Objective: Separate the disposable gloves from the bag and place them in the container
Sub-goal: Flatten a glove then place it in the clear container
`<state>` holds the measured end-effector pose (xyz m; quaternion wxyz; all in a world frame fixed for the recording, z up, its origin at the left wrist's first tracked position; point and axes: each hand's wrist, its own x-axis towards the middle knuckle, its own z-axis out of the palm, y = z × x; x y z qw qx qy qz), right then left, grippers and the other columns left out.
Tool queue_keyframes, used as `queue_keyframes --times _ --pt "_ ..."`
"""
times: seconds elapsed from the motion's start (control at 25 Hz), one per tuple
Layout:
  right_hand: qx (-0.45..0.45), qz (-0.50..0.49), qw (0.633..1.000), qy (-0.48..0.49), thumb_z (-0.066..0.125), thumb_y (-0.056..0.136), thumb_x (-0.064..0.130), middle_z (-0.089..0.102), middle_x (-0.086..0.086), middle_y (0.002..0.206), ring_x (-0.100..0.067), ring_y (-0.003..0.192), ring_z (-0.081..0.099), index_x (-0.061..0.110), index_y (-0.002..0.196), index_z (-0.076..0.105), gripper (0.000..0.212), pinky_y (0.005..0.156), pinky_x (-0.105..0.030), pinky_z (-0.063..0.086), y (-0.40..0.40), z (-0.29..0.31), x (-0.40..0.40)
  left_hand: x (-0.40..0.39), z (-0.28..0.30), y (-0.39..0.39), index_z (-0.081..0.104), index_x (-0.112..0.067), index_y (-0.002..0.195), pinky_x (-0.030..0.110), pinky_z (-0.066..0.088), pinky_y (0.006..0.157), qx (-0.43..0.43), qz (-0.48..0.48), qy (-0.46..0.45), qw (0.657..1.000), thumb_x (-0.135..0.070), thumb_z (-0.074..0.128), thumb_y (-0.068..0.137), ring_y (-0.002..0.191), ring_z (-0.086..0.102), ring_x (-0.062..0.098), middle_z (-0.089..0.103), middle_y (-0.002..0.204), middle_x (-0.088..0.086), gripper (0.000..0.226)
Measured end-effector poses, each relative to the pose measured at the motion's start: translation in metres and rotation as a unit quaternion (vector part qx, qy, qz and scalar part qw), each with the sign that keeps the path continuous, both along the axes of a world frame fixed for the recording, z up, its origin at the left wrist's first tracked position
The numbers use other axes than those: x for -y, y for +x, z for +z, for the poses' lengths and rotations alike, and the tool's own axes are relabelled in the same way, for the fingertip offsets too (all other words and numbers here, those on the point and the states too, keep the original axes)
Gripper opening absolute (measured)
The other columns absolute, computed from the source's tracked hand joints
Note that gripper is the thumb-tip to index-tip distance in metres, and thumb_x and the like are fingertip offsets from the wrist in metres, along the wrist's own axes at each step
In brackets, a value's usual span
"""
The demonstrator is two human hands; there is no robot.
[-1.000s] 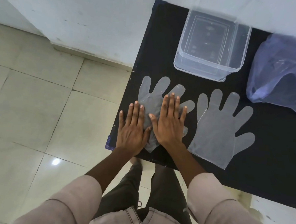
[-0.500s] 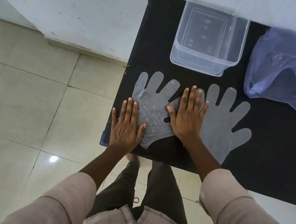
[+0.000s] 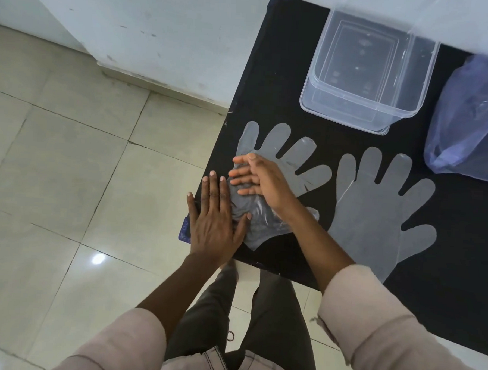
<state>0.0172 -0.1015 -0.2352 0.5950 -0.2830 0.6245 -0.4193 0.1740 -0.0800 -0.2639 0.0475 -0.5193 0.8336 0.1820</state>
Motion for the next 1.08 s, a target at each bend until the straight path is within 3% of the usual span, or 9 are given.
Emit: queue_keyframes --times 0.08,0.32,0.48,0.6,0.72,0.84,0.92,1.0,1.08 --pt "-0.002 -0.006 1.0 0.01 0.028 0.101 0.042 0.068 -0.016 0.111 -0.024 0.094 0.07 0.009 0.123 0.057 0.049 0.072 -0.031 0.058 -0.008 -0.003 0.017 -0.001 -0.003 0.003 -0.003 -0.013 0.153 0.053 -0.003 0.119 0.01 -0.003 0.005 1.0 -0.071 0.005 0.089 0.15 -0.006 0.028 -0.005 0.163 0.01 0.087" --pt "0.043 -0.159 0.986 -0.003 0.025 0.101 0.047 0.069 -0.018 0.111 -0.028 0.101 0.068 0.006 0.122 0.056 0.056 0.082 -0.04 0.056 -0.044 0.014 0.049 0.002 -0.008 0.005 -0.007 -0.014 0.153 0.056 0.0 0.119 -0.005 0.012 0.006 1.0 -0.071 0.007 0.089 0.15 -0.01 0.026 -0.009 0.163 0.009 0.087" --pt "0.115 -0.223 0.968 0.002 0.023 0.101 0.046 0.071 -0.017 0.104 -0.028 0.094 0.069 0.005 0.114 0.06 0.057 0.077 -0.037 0.058 -0.028 0.017 0.002 -0.007 0.02 -0.008 0.001 -0.014 0.154 0.046 0.002 0.122 -0.206 -0.003 -0.009 0.979 -0.062 0.018 0.094 0.151 -0.004 0.022 -0.003 0.163 0.005 0.079" --pt "0.138 -0.222 0.965 0.023 0.026 0.101 0.046 0.07 -0.017 0.103 -0.028 0.094 0.069 0.005 0.113 0.061 0.056 0.082 -0.04 0.056 -0.008 0.006 -0.021 -0.01 0.023 -0.037 0.005 -0.012 0.153 0.045 0.008 0.122 -0.344 0.017 0.063 0.937 -0.059 0.021 0.096 0.151 0.001 0.017 0.001 0.163 0.003 0.076" --pt "0.132 -0.239 0.962 0.028 0.025 0.101 0.046 0.069 -0.019 0.108 -0.029 0.097 0.07 0.005 0.117 0.059 0.056 0.081 -0.037 0.057 -0.007 -0.001 -0.026 -0.009 0.0 -0.036 0.002 -0.017 0.153 0.053 0.017 0.119 -0.353 0.071 0.101 0.928 -0.06 0.022 0.096 0.151 0.002 0.016 -0.002 0.162 -0.002 0.074" --pt "0.126 -0.252 0.959 0.018 0.024 0.101 0.045 0.07 -0.018 0.106 -0.026 0.094 0.07 0.005 0.116 0.059 0.055 0.075 -0.032 0.058 -0.011 0.0 -0.027 -0.01 -0.005 -0.023 0.005 -0.016 0.153 0.046 0.018 0.121 -0.359 0.071 0.103 0.925 -0.059 0.024 0.096 0.151 0.005 0.016 0.001 0.162 -0.001 0.074" --pt "0.121 -0.25 0.961 0.011 0.025 0.101 0.044 0.07 -0.017 0.106 -0.026 0.093 0.07 0.005 0.117 0.059 0.053 0.076 -0.033 0.058 -0.008 0.005 -0.03 -0.009 0.007 -0.018 0.014 -0.012 0.153 0.034 0.019 0.12 -0.373 0.08 0.115 0.917 -0.055 0.029 0.097 0.15 0.011 0.016 0.009 0.163 0.004 0.072" --pt "0.069 -0.244 0.967 0.003 0.031 0.101 0.039 0.072 -0.012 0.101 -0.023 0.088 0.07 0.008 0.113 0.061 0.045 0.071 -0.032 0.057 -0.002 0.013 -0.039 -0.001 0.021 -0.005 0.032 -0.012 0.148 0.029 0.03 0.114 -0.378 0.109 0.085 0.915 -0.042 0.04 0.097 0.144 0.03 0.019 0.032 0.157 0.009 0.06" --pt "-0.037 -0.227 0.973 0.013 0.046 0.098 0.031 0.073 -0.002 0.088 -0.013 0.075 0.069 0.015 0.1 0.065 0.025 0.062 -0.026 0.055 0.005 0.023 -0.056 0.015 0.03 0.018 0.057 -0.013 0.13 0.035 0.046 0.099 -0.361 0.136 0.018 0.922 -0.028 0.049 0.095 0.121 0.053 0.022 0.059 0.131 0.01 0.039"
